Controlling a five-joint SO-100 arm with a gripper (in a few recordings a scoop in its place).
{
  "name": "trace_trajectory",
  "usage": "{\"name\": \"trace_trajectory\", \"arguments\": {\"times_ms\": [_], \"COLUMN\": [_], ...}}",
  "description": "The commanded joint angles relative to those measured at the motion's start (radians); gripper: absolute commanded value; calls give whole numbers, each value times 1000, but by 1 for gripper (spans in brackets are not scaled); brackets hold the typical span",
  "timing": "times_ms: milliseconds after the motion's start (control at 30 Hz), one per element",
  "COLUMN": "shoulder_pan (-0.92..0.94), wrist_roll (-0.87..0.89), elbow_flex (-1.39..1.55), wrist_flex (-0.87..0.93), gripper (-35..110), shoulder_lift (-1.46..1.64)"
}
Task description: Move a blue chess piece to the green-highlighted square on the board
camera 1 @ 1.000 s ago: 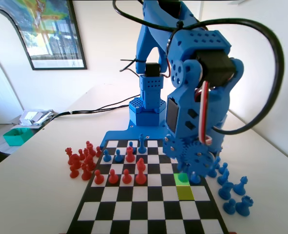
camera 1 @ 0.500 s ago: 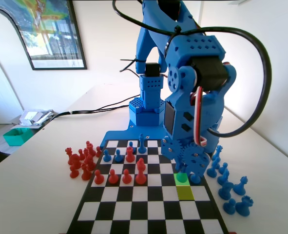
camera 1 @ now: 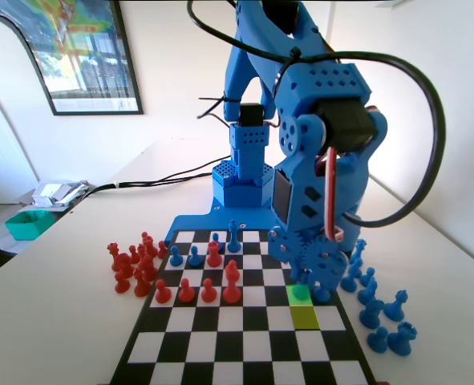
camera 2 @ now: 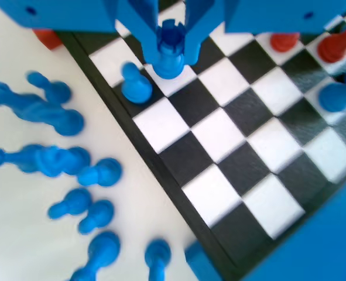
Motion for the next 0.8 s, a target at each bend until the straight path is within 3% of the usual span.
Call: {"name": "trace_trajectory", "arguments": {"times_ms": [0,767], "shoulder_pan": [-18,-20], "wrist_roll": [-11,-40], "elbow_flex": [-8,-21], "wrist_flex": [14,14], "gripper": [1,11], "shoulder_lift": [55,43]}}
